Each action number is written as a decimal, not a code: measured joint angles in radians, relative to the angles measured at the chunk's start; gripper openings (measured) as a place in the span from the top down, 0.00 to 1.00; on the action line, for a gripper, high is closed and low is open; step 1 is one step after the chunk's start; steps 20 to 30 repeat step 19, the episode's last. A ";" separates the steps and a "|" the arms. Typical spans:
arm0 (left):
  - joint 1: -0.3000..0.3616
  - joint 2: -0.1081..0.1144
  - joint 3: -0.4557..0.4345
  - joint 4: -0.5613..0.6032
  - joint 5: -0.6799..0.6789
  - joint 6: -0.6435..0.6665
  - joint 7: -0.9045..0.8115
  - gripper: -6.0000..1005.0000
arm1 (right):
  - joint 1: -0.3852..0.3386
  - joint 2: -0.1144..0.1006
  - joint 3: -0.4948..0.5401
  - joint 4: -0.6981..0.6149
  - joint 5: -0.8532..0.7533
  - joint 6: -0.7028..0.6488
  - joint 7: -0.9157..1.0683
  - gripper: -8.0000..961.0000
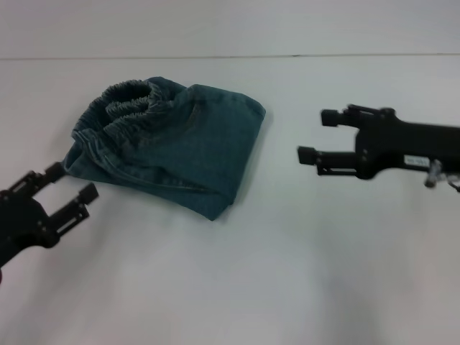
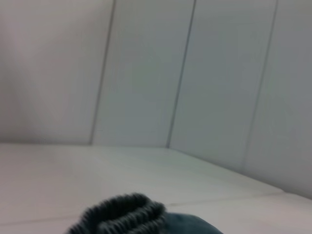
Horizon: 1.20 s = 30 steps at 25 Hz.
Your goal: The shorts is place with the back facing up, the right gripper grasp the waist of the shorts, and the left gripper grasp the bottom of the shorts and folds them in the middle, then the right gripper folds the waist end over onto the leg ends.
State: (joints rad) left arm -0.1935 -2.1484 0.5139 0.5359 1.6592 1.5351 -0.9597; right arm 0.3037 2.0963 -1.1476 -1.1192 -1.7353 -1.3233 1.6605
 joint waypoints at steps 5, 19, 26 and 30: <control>-0.019 0.012 -0.004 0.030 0.132 0.049 -0.081 0.27 | -0.056 -0.003 0.026 0.108 0.059 0.001 -0.213 0.06; -0.044 0.027 -0.011 0.053 0.227 0.128 -0.127 0.27 | -0.065 -0.005 0.076 0.245 0.068 -0.045 -0.419 0.06; -0.044 0.027 -0.011 0.053 0.227 0.128 -0.127 0.27 | -0.065 -0.005 0.076 0.245 0.068 -0.045 -0.419 0.06; -0.044 0.027 -0.011 0.053 0.227 0.128 -0.127 0.27 | -0.065 -0.005 0.076 0.245 0.068 -0.045 -0.419 0.06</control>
